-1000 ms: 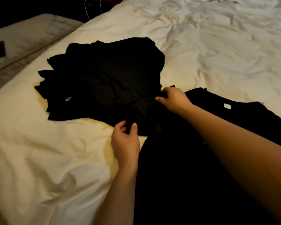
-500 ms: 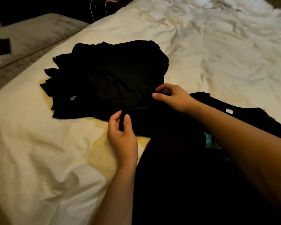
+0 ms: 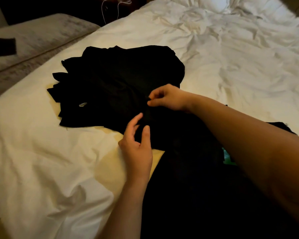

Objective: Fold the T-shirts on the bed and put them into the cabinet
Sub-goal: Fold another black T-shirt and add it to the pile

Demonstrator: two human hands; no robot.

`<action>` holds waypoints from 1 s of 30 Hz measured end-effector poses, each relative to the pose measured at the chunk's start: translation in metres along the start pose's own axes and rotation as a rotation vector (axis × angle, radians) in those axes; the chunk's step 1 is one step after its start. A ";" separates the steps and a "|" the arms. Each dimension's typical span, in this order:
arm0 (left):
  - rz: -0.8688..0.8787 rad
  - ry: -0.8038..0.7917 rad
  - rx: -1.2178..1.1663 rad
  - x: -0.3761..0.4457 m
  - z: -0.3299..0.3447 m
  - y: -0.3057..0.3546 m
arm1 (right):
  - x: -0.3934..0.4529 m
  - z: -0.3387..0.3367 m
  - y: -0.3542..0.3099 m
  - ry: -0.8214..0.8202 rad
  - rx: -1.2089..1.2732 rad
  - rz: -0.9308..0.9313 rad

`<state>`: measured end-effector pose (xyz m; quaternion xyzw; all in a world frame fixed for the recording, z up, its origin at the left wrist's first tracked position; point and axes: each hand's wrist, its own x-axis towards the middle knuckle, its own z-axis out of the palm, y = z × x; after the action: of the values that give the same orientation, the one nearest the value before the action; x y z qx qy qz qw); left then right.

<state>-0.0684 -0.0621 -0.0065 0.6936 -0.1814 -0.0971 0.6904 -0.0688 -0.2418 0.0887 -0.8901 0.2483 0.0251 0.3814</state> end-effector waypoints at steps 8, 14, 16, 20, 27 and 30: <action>-0.128 0.179 0.071 0.008 -0.009 -0.002 | -0.002 -0.024 -0.024 0.228 0.336 -0.054; -0.051 0.201 -0.170 0.000 -0.005 0.018 | -0.021 -0.039 -0.021 0.366 0.545 -0.087; 0.012 0.118 -0.204 -0.006 -0.003 0.020 | -0.034 -0.042 -0.016 0.361 0.613 -0.098; 0.270 -0.212 -0.192 -0.018 0.003 0.014 | -0.069 -0.042 0.006 0.356 0.747 -0.120; 0.204 -0.965 0.077 -0.040 0.018 0.006 | -0.149 -0.035 0.078 0.113 0.785 0.127; 0.086 -0.815 0.067 -0.043 0.023 0.010 | -0.158 -0.028 0.095 0.216 0.541 0.322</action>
<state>-0.1177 -0.0669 -0.0022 0.6122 -0.4717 -0.3291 0.5426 -0.2548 -0.2502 0.0816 -0.7035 0.4226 -0.0763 0.5663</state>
